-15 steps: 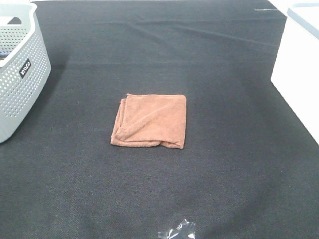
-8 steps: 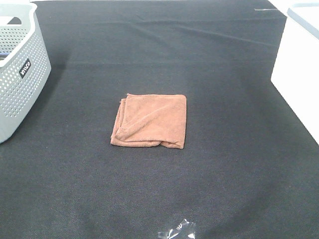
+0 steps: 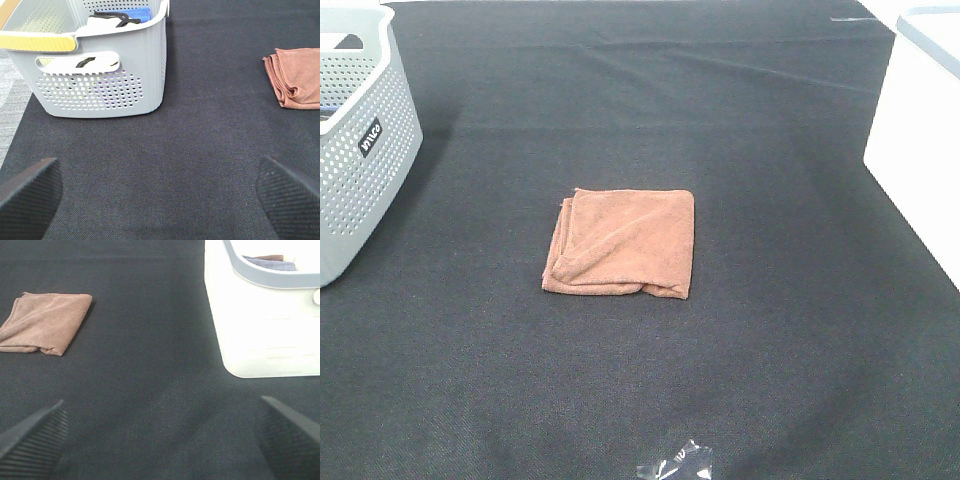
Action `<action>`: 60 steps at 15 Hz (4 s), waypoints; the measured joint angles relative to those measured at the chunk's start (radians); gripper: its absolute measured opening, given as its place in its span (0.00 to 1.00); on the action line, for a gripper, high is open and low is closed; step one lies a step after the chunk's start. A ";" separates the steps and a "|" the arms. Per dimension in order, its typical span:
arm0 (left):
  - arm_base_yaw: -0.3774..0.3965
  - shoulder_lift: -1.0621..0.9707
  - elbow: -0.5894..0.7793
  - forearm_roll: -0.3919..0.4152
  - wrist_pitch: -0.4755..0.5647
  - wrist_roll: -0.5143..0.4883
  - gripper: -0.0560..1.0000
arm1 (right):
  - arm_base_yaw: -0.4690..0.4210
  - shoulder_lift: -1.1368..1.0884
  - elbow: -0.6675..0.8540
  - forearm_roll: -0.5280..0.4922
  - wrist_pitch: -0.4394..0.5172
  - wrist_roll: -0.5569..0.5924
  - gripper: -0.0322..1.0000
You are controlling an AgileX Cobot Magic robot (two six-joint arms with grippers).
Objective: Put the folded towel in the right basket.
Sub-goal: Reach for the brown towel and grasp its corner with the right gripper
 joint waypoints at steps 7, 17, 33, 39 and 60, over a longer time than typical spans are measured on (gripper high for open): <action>0.000 0.000 0.000 0.000 0.000 0.000 0.98 | 0.000 0.000 0.000 0.000 0.000 0.000 0.97; 0.000 0.000 0.000 0.000 0.000 0.000 0.98 | 0.000 0.000 0.000 0.000 0.000 0.000 0.97; -0.018 0.000 0.000 0.000 0.000 0.000 0.98 | 0.000 1.061 -0.551 0.239 0.152 0.008 0.96; -0.018 0.000 0.000 0.000 0.000 0.000 0.98 | 0.008 1.333 -0.723 0.392 0.099 -0.044 0.96; -0.018 0.000 0.000 0.000 0.000 0.000 0.98 | 0.245 2.226 -0.916 0.619 -0.325 -0.160 0.95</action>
